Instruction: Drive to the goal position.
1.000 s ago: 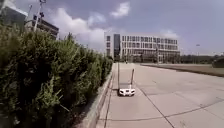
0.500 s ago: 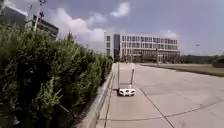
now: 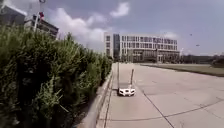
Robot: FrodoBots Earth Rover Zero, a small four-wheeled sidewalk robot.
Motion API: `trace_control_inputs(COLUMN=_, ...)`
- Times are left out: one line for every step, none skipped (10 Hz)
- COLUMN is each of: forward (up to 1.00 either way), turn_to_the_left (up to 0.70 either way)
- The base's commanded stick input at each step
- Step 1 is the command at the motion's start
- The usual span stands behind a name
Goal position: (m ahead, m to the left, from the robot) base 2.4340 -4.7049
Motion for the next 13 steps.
trace_control_inputs(forward=0.0, turn_to_the_left=-0.7)
trace_control_inputs(forward=0.47, turn_to_the_left=-0.53)
trace_control_inputs(forward=0.65, turn_to_the_left=-0.39)
trace_control_inputs(forward=0.7, turn_to_the_left=-0.35)
trace_control_inputs(forward=0.7, turn_to_the_left=-0.35)
trace_control_inputs(forward=0.7, turn_to_the_left=-0.35)
trace_control_inputs(forward=0.7, turn_to_the_left=-0.35)
trace_control_inputs(forward=0.7, turn_to_the_left=-0.35)
trace_control_inputs(forward=0.7, turn_to_the_left=-0.35)
trace_control_inputs(forward=0.7, turn_to_the_left=-0.35)
trace_control_inputs(forward=0.62, turn_to_the_left=-0.39)
trace_control_inputs(forward=0.0, turn_to_the_left=-0.7)
trace_control_inputs(forward=0.0, turn_to_the_left=-0.7)
